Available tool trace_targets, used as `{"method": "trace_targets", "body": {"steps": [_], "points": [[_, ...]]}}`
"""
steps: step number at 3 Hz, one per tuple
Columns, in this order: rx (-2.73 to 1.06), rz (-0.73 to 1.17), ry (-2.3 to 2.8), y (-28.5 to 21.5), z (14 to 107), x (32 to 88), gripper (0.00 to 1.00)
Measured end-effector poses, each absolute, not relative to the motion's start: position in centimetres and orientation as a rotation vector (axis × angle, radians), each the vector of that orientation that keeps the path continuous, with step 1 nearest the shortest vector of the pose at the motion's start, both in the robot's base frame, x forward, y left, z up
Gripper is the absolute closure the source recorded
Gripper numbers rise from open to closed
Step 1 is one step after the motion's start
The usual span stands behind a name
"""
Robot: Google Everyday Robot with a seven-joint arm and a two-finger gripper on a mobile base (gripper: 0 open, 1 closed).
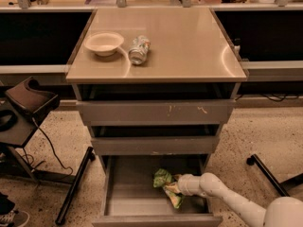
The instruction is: Place green rice chip bag into bottom drawer
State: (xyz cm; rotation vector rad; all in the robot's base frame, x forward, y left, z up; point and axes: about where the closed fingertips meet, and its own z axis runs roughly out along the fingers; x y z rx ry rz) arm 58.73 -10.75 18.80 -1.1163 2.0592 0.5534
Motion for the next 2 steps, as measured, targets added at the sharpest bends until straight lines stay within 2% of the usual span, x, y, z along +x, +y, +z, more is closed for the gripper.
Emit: {"method": "trace_targets", "body": {"steps": [1,2], "points": [[-1.145,0.569,2.068,-10.72,17.82,58.59,1.00],[-1.145,0.569,2.068,-10.72,17.82,58.59,0.81]]}}
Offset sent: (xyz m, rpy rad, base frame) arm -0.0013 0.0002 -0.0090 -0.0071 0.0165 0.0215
